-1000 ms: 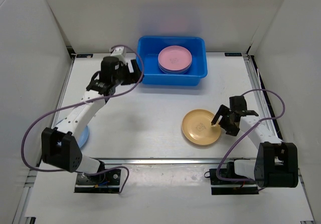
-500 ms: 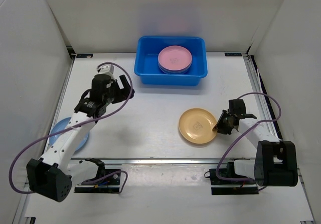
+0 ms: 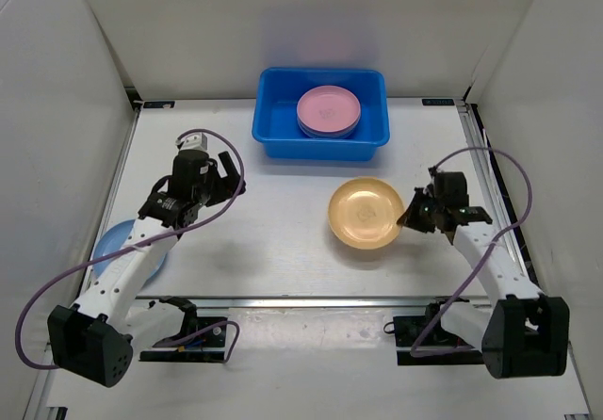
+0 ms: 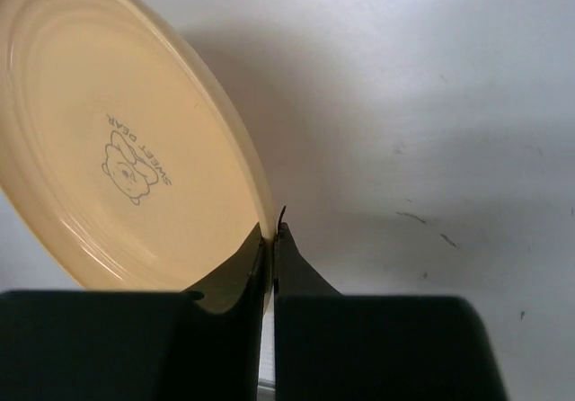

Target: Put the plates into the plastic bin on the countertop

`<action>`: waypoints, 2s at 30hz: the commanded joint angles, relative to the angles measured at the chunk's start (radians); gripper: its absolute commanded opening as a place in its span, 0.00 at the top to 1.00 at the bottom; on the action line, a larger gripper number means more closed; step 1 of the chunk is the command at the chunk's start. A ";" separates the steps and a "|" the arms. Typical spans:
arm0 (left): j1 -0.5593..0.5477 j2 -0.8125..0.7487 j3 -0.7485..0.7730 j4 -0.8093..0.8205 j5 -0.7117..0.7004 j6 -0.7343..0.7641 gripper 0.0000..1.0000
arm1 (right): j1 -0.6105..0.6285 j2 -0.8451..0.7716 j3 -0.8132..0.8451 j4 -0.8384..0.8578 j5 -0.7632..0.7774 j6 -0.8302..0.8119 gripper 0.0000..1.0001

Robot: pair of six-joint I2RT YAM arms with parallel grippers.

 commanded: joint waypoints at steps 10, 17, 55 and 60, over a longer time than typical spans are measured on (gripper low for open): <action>0.063 0.070 0.036 -0.013 -0.041 -0.016 0.01 | 0.081 0.101 0.529 0.108 -0.184 -0.150 1.00; 0.155 0.070 0.036 -0.053 -0.070 -0.083 0.01 | 0.093 0.588 1.041 0.123 -0.046 -0.114 1.00; 0.980 0.058 -0.050 -0.415 -0.148 -0.163 0.01 | 0.173 1.307 1.683 0.033 0.271 -0.052 0.43; 1.014 0.003 -0.050 -0.537 -0.243 -0.220 0.01 | 0.173 1.243 1.656 0.028 0.200 -0.107 0.13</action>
